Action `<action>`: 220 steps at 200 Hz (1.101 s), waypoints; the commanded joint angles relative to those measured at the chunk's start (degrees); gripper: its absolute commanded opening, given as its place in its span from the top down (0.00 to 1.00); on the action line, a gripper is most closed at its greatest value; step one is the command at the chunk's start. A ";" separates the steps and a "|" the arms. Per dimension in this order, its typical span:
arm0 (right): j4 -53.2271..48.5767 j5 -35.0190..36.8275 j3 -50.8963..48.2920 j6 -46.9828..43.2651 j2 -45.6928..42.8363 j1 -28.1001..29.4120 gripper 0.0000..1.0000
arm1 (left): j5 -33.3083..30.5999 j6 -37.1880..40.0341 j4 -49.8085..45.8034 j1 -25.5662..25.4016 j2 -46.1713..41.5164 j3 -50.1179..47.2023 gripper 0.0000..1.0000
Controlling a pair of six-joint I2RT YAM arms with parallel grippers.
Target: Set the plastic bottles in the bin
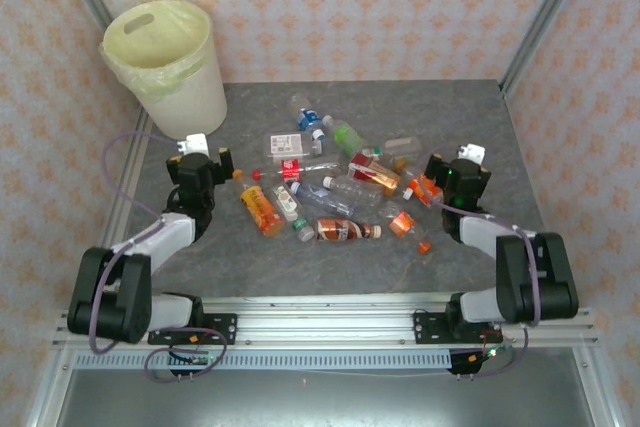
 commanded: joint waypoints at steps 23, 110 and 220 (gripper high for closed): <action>-24.08 4.71 7.41 15.86 -8.74 -0.11 0.01 | -3.61 -21.72 -32.12 -1.17 -4.66 11.90 0.00; -32.52 -1.65 2.39 22.02 -21.35 -0.06 0.01 | 18.64 -42.83 -51.63 -3.39 7.88 22.90 0.00; -36.93 -7.85 3.55 20.97 -23.73 -0.11 0.01 | 26.65 -44.15 -42.33 -6.38 20.38 21.68 0.19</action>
